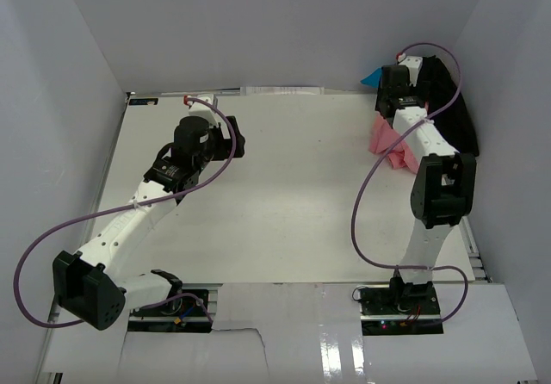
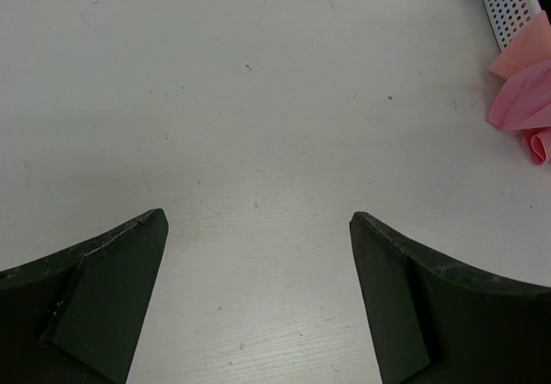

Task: Fold and stack the t-shirts
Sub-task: Grab crumpled tshirt from bin with the right arm

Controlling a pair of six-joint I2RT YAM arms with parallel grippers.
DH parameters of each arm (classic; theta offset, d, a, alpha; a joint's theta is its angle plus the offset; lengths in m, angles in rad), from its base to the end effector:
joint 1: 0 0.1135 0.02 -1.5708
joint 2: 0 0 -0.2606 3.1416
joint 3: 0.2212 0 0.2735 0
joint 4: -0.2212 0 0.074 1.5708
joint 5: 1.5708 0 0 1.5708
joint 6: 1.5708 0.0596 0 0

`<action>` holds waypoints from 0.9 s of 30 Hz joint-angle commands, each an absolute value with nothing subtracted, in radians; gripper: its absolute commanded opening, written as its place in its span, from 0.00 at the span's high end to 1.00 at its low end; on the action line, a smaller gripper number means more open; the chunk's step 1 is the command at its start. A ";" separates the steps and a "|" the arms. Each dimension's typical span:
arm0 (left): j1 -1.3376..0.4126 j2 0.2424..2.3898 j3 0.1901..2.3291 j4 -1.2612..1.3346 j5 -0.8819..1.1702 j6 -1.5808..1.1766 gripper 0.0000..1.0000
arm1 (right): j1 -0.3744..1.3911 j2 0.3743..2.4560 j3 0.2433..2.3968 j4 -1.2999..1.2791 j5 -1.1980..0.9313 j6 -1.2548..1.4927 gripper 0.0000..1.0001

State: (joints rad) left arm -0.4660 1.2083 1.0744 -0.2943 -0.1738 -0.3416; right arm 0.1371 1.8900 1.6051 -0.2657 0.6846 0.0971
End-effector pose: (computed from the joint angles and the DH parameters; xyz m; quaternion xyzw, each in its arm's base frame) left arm 0.2912 -0.1349 0.3259 0.0053 0.8393 -0.1445 0.5240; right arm 0.4778 0.0279 0.2807 0.1474 0.8252 -0.2372 0.4910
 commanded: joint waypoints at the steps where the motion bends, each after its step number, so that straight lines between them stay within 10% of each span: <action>1: -0.463 1.195 1.089 -0.311 -0.176 -0.350 0.02 | 0.083 1.964 1.753 -0.201 0.663 0.089 0.10; 24: -0.463 1.207 1.085 -0.313 -0.164 -0.354 0.02 | -0.044 2.355 2.068 -0.147 0.477 0.077 0.04; 27: -0.463 1.207 1.083 -0.311 -0.161 -0.356 0.02 | -0.046 2.355 2.077 -0.147 0.433 0.081 0.65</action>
